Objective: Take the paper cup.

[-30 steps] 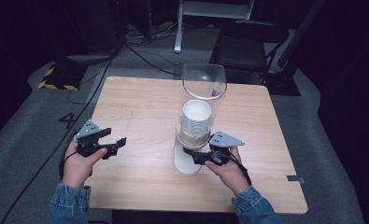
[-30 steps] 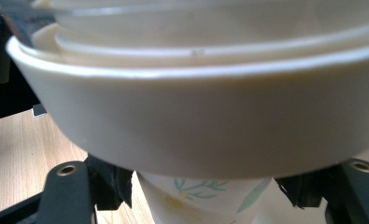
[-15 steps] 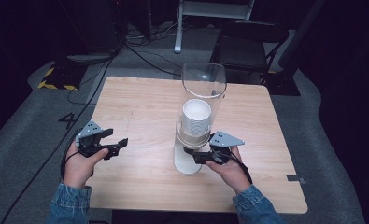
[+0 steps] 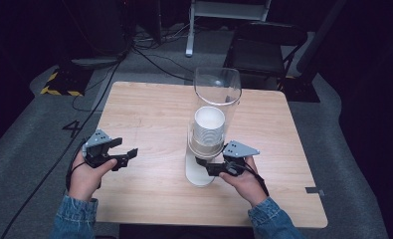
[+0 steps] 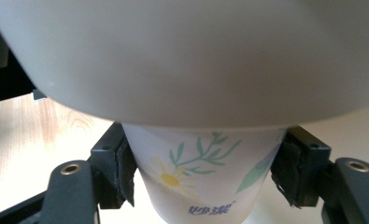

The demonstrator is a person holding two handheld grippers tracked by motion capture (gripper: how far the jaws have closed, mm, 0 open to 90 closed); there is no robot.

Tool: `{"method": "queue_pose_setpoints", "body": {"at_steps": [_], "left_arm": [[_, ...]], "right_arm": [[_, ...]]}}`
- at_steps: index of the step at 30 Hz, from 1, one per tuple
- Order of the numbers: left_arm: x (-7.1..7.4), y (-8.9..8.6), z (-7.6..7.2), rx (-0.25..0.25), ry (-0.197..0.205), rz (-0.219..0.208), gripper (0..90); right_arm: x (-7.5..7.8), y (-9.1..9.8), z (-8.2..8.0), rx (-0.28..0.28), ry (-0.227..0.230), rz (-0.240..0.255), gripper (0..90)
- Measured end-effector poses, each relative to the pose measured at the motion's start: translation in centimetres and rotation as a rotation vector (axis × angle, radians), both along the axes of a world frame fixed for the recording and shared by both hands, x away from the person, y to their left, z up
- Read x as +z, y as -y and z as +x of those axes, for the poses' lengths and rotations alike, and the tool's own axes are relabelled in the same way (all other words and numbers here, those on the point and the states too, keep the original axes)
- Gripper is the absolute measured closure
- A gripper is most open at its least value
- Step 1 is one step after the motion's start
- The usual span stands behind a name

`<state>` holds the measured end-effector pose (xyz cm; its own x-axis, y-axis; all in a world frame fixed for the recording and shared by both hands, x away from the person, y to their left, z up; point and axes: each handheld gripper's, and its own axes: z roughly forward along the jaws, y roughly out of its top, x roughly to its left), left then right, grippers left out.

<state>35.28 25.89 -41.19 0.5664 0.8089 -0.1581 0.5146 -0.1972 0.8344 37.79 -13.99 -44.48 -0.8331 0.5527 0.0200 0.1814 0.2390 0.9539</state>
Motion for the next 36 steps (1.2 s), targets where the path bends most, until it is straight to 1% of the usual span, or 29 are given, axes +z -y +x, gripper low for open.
{"method": "queue_pose_setpoints", "body": {"at_steps": [7,13,18,25,28,34,35,36], "left_arm": [[-0.04,0.05,0.01,-0.002,-0.001,0.000,25.2],[-0.04,0.09,0.00,-0.003,-0.002,0.000,25.3],[-0.07,0.07,0.03,-0.003,-0.002,-0.003,25.3],[-0.12,0.17,0.06,-0.009,-0.001,0.000,25.2],[-0.14,0.20,0.05,-0.007,-0.002,-0.002,25.3],[-0.15,0.19,0.07,-0.005,-0.002,-0.003,25.3],[-0.16,0.19,0.08,-0.007,-0.004,-0.002,25.3],[-0.18,0.20,0.07,-0.007,-0.005,-0.002,25.2]], "right_arm": [[-0.04,-0.01,-0.03,-0.004,-0.002,-0.003,32.9],[-0.16,0.09,0.07,-0.012,0.015,-0.026,33.0],[-0.24,0.12,0.06,-0.011,-0.012,-0.018,33.2],[-0.35,0.13,0.06,-0.013,-0.030,-0.013,33.5],[-0.40,0.05,-0.01,-0.010,-0.047,-0.007,33.6],[-0.48,0.02,-0.04,-0.009,-0.058,0.001,33.7],[-0.53,-0.04,-0.09,-0.006,-0.069,0.006,34.0],[-0.63,-0.11,-0.01,0.000,-0.085,-0.006,34.8]]}}
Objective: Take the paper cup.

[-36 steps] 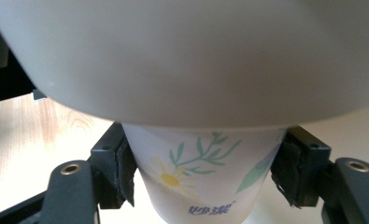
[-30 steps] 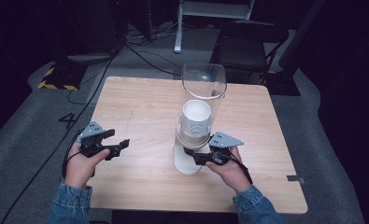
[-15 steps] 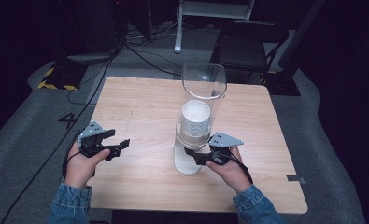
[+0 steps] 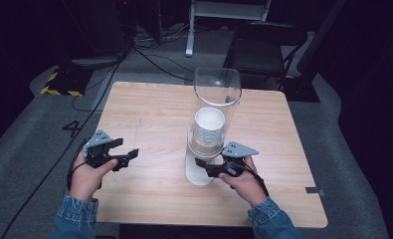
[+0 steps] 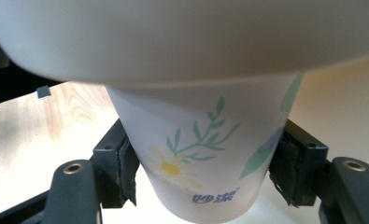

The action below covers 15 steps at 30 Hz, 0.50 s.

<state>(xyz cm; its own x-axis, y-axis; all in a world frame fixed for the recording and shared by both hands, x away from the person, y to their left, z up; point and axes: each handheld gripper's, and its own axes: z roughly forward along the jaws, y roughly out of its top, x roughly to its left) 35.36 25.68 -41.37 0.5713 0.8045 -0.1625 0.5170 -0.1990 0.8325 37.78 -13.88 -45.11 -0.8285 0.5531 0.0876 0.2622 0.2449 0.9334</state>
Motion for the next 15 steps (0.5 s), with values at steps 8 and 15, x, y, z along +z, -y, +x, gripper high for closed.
{"method": "queue_pose_setpoints", "body": {"at_steps": [8,15], "left_arm": [[0.2,-0.3,0.0,0.004,0.007,-0.009,25.3],[0.1,-0.3,0.0,-0.002,0.003,-0.006,25.2]], "right_arm": [[-2.3,-0.3,-0.1,0.011,-0.052,-0.131,34.6],[-2.3,0.2,-0.4,0.018,-0.068,-0.175,34.4]]}}
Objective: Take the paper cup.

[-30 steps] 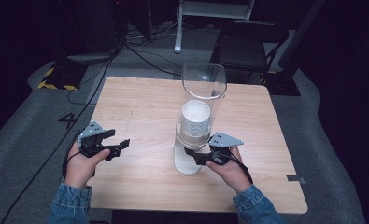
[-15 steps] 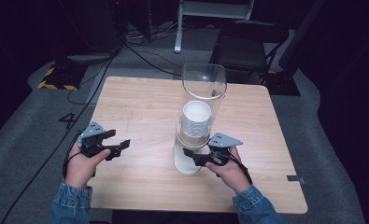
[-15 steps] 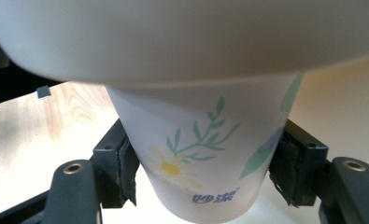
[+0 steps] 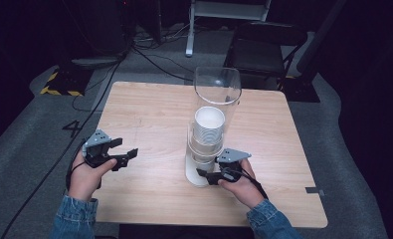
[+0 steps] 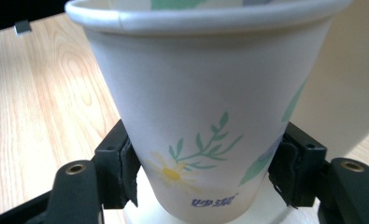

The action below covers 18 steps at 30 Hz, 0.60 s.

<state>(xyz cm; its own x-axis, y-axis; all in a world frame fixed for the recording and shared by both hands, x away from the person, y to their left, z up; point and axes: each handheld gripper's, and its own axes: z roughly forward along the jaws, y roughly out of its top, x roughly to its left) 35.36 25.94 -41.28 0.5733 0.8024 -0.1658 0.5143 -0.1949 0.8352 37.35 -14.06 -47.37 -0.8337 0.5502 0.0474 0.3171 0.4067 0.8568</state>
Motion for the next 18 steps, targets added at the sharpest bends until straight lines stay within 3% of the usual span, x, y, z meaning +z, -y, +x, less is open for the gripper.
{"method": "queue_pose_setpoints", "body": {"at_steps": [7,18], "left_arm": [[-0.2,0.3,0.4,-0.002,-0.008,-0.002,25.2],[-0.2,1.6,1.6,-0.046,-0.005,-0.005,25.0]], "right_arm": [[-0.2,0.9,-0.5,0.001,0.002,-0.089,34.5],[-0.4,2.5,-0.9,-0.031,-0.001,-0.147,34.5]]}}
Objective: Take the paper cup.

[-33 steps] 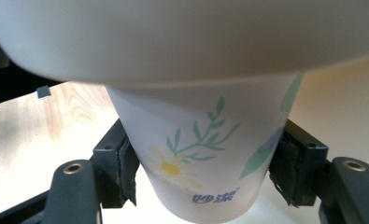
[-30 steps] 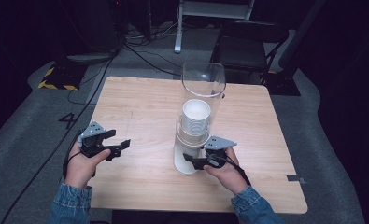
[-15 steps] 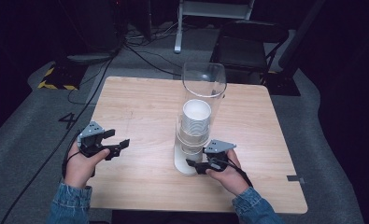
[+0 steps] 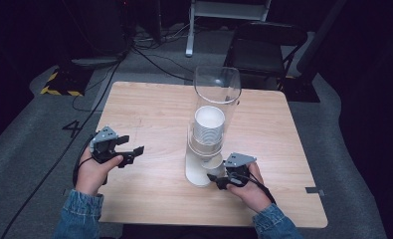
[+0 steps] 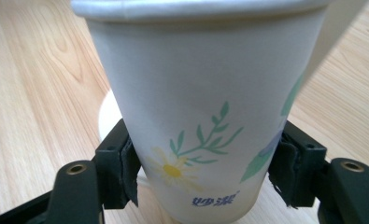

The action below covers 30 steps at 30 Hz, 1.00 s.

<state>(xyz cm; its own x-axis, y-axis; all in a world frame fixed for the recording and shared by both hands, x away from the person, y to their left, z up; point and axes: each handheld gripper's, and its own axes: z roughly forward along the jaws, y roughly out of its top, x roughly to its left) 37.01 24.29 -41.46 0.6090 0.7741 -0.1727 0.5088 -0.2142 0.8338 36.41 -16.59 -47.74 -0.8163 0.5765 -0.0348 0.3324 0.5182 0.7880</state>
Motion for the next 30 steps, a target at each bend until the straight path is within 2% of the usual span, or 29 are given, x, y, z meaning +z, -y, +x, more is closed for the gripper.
{"method": "queue_pose_setpoints", "body": {"at_steps": [2,11,18,20,22,23,24,25,30], "left_arm": [[-0.1,0.6,0.4,-0.010,-0.006,0.004,24.9],[-0.3,1.8,1.3,-0.040,-0.009,0.019,24.5],[-0.4,2.0,1.6,-0.043,-0.007,0.030,24.4],[-0.4,2.0,1.5,-0.041,-0.007,0.030,24.4],[-0.4,2.0,1.4,-0.039,-0.008,0.029,24.4],[-0.4,1.9,1.4,-0.038,-0.008,0.029,24.4],[-0.4,1.9,1.4,-0.038,-0.008,0.029,24.4],[-0.5,1.9,1.4,-0.041,-0.009,0.034,24.4],[-0.7,1.7,1.3,-0.035,-0.016,0.035,24.4]], "right_arm": [[-0.1,0.5,-0.2,-0.013,-0.003,-0.014,34.5],[0.4,2.5,-0.5,-0.069,0.001,-0.001,34.5],[1.1,3.4,-0.3,-0.100,0.006,0.004,34.5],[1.6,4.4,0.0,-0.140,0.014,0.026,34.5],[1.8,4.7,0.1,-0.155,0.017,0.038,34.4],[2.1,5.3,0.3,-0.193,0.031,0.071,34.2],[2.1,5.3,0.3,-0.193,0.031,0.071,34.2],[2.3,5.9,0.6,-0.233,0.040,0.105,34.0],[2.4,6.9,1.3,-0.293,0.058,0.145,33.8]]}}
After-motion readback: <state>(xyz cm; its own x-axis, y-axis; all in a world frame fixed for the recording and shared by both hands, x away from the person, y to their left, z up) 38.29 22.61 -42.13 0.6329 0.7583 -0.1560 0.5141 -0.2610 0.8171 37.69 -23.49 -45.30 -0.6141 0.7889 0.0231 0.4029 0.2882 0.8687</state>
